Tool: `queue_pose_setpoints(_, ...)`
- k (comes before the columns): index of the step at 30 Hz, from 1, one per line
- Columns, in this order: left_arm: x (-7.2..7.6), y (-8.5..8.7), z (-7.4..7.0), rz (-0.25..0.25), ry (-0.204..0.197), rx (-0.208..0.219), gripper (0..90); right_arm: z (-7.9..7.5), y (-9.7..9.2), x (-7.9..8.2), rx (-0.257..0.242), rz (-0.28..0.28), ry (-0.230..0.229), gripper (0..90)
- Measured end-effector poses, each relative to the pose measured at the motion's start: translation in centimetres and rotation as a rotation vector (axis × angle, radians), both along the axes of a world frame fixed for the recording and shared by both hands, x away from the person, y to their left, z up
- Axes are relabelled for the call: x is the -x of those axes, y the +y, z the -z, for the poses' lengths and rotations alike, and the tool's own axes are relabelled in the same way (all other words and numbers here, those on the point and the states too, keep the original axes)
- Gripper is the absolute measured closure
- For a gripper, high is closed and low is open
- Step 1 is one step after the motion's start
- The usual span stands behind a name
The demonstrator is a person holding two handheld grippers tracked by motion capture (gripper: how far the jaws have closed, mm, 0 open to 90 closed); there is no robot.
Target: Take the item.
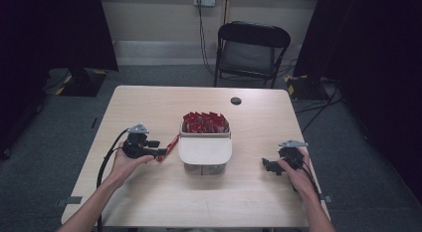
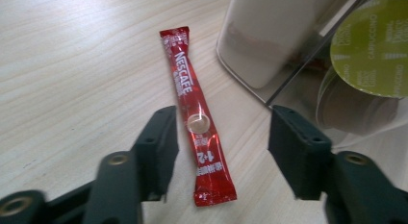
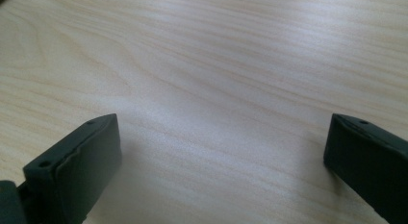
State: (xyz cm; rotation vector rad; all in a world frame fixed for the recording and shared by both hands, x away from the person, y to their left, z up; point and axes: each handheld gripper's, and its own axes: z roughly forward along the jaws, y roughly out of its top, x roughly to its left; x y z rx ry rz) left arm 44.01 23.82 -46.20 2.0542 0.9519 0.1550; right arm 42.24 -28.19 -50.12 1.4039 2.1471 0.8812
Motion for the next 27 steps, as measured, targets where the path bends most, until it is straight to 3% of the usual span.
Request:
queue_pose_setpoints(5, 0.1, 0.2, -0.4, -0.025, -0.005, -0.002, 28.2, 0.0, 0.0, 0.0, 0.000, 0.000, 0.000, 0.0)
queue_pose_setpoints(9, 0.5, 0.8, -1.2, -0.049, -0.040, -0.011, 23.6, 0.0, 0.0, 0.0, 0.000, 0.000, 0.000, 0.0)
queue_pose_setpoints(12, 0.8, 1.7, -1.7, -0.070, -0.044, 0.005, 21.0, 0.0, 0.0, 0.0, 0.000, -0.001, 0.000, 0.0)
queue_pose_setpoints(22, 1.7, 4.8, -2.8, -0.150, -0.077, -0.002, 18.6, 0.0, 0.0, -0.1, -0.001, -0.001, 0.000, 0.0)
queue_pose_setpoints(27, 1.6, 6.6, -2.6, -0.218, -0.046, -0.006, 19.3, 0.0, 0.0, -0.1, -0.001, -0.001, 0.000, 0.0)
